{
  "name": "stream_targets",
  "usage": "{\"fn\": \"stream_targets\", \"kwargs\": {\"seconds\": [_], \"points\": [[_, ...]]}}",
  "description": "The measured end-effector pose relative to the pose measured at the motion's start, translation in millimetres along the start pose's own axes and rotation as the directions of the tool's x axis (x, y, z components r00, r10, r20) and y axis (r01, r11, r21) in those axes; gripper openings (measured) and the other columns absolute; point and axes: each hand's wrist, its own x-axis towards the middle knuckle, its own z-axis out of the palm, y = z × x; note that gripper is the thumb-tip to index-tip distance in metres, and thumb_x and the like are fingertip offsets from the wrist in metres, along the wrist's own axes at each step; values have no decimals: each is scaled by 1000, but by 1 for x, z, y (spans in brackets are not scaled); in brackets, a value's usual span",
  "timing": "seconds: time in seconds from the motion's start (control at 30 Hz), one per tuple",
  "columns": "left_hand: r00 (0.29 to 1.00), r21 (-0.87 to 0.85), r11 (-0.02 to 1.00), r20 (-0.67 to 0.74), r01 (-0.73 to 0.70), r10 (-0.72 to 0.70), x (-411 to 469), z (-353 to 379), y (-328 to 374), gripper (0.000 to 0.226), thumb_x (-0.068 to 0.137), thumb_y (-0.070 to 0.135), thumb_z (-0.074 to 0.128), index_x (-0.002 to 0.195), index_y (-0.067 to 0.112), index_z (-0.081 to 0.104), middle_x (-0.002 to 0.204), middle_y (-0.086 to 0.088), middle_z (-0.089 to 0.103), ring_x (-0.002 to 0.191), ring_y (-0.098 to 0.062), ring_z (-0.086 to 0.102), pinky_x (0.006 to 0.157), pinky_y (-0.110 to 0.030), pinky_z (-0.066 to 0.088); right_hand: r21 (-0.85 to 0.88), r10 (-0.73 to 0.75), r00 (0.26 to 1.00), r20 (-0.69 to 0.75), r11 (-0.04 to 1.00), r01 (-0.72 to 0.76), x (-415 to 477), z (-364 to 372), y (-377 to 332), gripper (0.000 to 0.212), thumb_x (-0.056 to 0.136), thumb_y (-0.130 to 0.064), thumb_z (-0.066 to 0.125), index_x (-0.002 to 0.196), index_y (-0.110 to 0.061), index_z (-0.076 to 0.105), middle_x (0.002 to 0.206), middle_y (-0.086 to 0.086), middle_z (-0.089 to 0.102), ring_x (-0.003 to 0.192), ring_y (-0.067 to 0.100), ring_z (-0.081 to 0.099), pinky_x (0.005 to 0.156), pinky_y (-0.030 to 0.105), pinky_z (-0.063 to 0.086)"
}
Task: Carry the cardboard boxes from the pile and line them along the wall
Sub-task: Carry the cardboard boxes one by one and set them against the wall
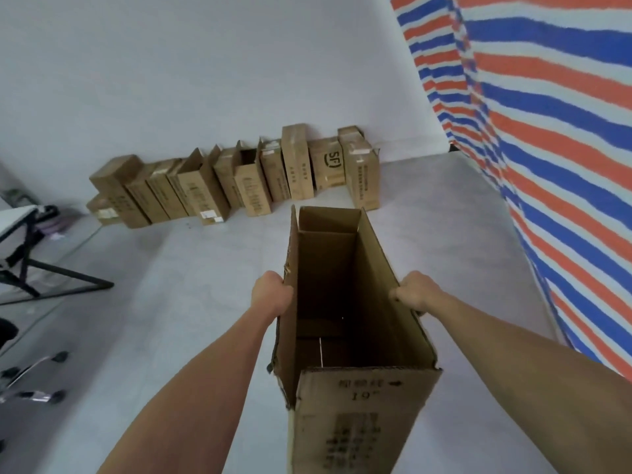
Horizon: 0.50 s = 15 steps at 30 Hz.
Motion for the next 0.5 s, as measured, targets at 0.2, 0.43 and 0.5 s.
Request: {"fn": "stream_targets", "kwargs": {"seconds": [0.2,0.43,0.5], "points": [[1000,57,998,-3,-16,16,134,-34,1,31,87,10,53,57,11,47,61,-5,51,69,-31,58,57,-28,39,108,-21,994,106,994,9,141,-26,-95,24,95,-28,63,88,-4,63,89,11,68,76,22,70,56,26,51],[995,80,993,32,-92,90,321,-67,-21,25,88,14,54,64,8,59,66,-5,59,68,-23,59,57,-27,41,141,49,991,128,988,-67,307,5,-198,21,98,-24,58,88,-8,50,84,15,65,71,25,68,56,29,52],[992,94,989,51,-116,112,373,-82,-25,23,89,14,53,70,4,63,70,-6,61,71,-23,60,60,-29,45,136,82,989,126,986,-99,349,7,-229,17,99,-19,56,90,-5,51,80,15,63,64,24,66,53,29,51]]}}
